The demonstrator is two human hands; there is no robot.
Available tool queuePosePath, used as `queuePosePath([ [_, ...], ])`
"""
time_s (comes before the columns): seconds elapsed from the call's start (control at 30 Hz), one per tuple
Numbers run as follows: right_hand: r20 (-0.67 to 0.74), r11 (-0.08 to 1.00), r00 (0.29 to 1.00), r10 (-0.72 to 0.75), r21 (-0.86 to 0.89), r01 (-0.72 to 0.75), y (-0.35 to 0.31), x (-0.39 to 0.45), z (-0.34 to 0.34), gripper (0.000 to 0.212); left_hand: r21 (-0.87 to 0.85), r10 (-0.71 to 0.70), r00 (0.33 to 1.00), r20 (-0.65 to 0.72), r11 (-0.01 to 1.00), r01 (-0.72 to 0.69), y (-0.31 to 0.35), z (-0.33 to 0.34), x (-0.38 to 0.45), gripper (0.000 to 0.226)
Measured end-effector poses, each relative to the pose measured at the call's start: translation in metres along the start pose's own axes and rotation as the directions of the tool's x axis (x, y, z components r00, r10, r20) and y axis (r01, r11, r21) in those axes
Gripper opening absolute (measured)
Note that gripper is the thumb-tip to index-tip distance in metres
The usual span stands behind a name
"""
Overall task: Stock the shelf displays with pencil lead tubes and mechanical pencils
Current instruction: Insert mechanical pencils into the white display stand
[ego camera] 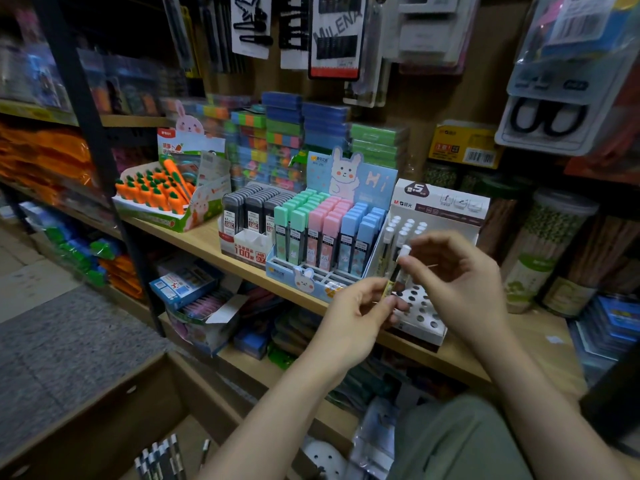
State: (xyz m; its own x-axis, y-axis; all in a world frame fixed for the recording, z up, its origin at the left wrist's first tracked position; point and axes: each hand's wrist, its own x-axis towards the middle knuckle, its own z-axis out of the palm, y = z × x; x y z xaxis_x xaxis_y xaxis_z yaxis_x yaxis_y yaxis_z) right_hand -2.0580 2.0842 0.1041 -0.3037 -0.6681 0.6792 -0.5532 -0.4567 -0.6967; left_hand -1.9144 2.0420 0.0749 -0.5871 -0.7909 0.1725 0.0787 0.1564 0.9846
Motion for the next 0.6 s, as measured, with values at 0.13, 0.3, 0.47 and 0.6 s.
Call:
queuePosePath([
  [0.13, 0.016, 0.99, 0.999, 0.038, 0.133, -0.04, 0.0, 0.002, -0.003, 0.025, 0.018, -0.018, 0.999, 0.035, 1.0, 0.018, 0.004, 0.0, 0.0, 0.032],
  [0.3, -0.228, 0.996, 0.973, -0.031, 0.069, 0.048, 0.004, 0.005, -0.013, 0.019, 0.586, 0.209, 0.972, -0.107, 0.803, -0.108, -0.01, -0.008, -0.003, 0.032],
  [0.47, -0.339, 0.977, 0.921, -0.192, -0.157, 0.146, 0.013, 0.006, -0.022, 0.015, 0.85, 0.404, 0.908, 0.114, 0.433, -0.299, -0.029, -0.009, -0.013, 0.032],
  [0.6, -0.274, 0.958, 0.932, -0.237, -0.224, 0.178, 0.012, 0.007, -0.019, 0.014, 0.869, 0.408, 0.902, 0.143, 0.385, -0.312, -0.036, -0.006, -0.011, 0.032],
])
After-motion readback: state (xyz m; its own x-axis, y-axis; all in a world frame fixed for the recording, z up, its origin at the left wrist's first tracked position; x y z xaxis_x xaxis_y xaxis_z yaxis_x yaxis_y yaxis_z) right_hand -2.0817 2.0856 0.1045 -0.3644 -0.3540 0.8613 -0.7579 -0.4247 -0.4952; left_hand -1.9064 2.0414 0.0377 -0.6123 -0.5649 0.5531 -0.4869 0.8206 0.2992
